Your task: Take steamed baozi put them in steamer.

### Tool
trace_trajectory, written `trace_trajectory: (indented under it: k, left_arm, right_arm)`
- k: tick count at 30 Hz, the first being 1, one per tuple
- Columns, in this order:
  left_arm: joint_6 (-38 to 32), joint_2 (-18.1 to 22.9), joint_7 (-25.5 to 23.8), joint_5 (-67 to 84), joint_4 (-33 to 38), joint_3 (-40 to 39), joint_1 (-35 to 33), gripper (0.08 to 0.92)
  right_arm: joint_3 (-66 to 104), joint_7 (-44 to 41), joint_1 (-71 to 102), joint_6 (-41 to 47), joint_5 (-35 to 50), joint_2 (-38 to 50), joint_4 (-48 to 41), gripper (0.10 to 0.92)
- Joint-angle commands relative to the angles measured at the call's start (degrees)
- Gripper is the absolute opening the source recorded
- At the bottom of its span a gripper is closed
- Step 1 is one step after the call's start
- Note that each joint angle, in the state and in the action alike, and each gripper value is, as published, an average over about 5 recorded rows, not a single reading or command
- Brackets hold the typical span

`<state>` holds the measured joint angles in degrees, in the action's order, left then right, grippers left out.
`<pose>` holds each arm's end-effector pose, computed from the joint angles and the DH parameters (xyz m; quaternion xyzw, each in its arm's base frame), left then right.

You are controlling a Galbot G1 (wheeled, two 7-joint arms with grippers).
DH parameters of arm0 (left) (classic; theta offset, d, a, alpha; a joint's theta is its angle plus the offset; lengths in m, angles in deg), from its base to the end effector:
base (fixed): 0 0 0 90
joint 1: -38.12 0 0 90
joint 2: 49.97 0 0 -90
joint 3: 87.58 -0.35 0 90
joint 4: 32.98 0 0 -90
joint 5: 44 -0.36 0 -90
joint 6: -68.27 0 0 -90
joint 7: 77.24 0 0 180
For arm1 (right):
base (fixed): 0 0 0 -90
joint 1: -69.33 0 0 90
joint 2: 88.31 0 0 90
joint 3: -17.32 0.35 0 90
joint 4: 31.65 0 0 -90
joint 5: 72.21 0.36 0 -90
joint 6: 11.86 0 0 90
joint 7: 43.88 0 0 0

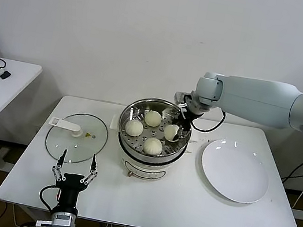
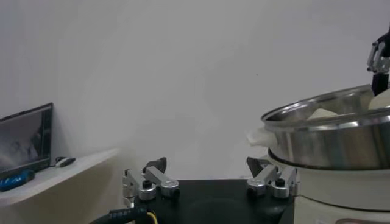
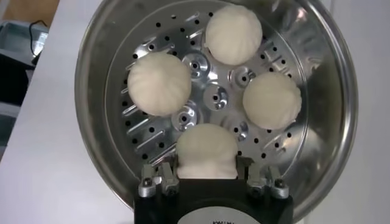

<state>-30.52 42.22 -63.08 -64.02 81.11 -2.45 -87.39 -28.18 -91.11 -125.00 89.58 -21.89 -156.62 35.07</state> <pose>0.1493 -0.0356 -0.3545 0.0680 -0.9888 -0.1329 0.0001 0.5846 0.0334 -0.0941 0.5507 -0.5346 0.5313 0.3588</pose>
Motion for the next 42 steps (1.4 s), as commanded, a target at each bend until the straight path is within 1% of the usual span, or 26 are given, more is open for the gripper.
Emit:
trace_trajectory:
  k: [1, 6, 8, 11, 14, 16, 19, 24, 29, 31, 35, 37, 40, 42]
  left_arm:
    - [0.04, 2.8, 0.09, 0.18, 0.04, 0.15, 0.12, 0.823]
    - [-0.03, 2.8, 0.16, 0.3, 0.19, 0.18, -0.01, 0.823]
    - [-0.02, 2.8, 0.17, 0.3, 0.35, 0.15, -0.06, 0.823]
    - [0.01, 2.8, 0.15, 0.27, 0.65, 0.16, -0.17, 0.823]
    - [0.06, 2.8, 0.09, 0.32, 0.9, 0.23, -0.22, 0.823]
    - [0.11, 2.8, 0.02, 0.37, 1.04, 0.24, -0.21, 0.823]
    - [0.21, 2.8, -0.07, 0.41, 1.19, 0.12, -0.13, 0.823]
    - [0.39, 2.8, -0.16, 0.15, 1.25, -0.25, -0.02, 0.823]
    - [0.62, 2.8, -0.24, -0.17, 1.3, -0.55, 0.01, 0.823]
    - [0.79, 2.8, -0.3, -0.18, 1.44, -0.79, 0.0, 0.823]
    - [1.03, 2.8, -0.4, -0.65, 1.41, -1.17, 0.04, 0.823]
    - [1.1, 2.8, -0.46, -1.06, 1.29, -1.23, 0.09, 0.823]
    - [1.07, 2.8, -0.53, -1.56, 1.08, -1.21, 0.22, 0.823]
    - [0.96, 2.8, -0.53, -1.91, 0.85, -1.24, 0.4, 0.823]
  right_arm:
    - [1.09, 1.09, 2.85, 0.37, -1.35, -0.48, -2.19, 0.647]
    - [1.54, 1.24, 2.47, 0.24, -0.99, -0.47, -2.44, 0.733]
    - [1.69, 1.24, 1.71, 0.2, -0.18, -0.09, -1.83, 0.747]
    - [1.45, 1.27, -0.61, 0.37, 1.83, 1.25, 0.04, 0.787]
    - [1.64, 3.23, -3.59, 1.43, 4.23, 3.87, 2.93, 0.816]
    - [2.74, 6.62, -4.98, 2.61, 6.0, 6.63, 5.35, 0.821]
    - [6.67, 15.07, -5.13, 4.03, 7.45, 11.92, 9.6, 0.822]
    - [18.36, 29.48, -0.11, 6.97, 6.28, 23.25, 19.22, 0.823]
    - [38.75, 45.59, 16.47, 14.31, 3.12, 35.69, 30.8, 0.823]
    - [48.13, 51.06, 25.0, 14.89, 1.92, 38.8, 34.09, 0.823]
    - [71.64, 58.88, 49.43, 8.17, -1.81, 43.55, 40.98, 0.823]
    - [84.15, 61.51, 62.66, 5.9, -3.52, 44.42, 44.81, 0.823]
    - [102.57, 63.88, 82.08, 1.49, -8.47, 43.36, 49.61, 0.823]
    - [113.48, 64.23, 94.14, -2.18, -13.1, 40.62, 51.37, 0.823]
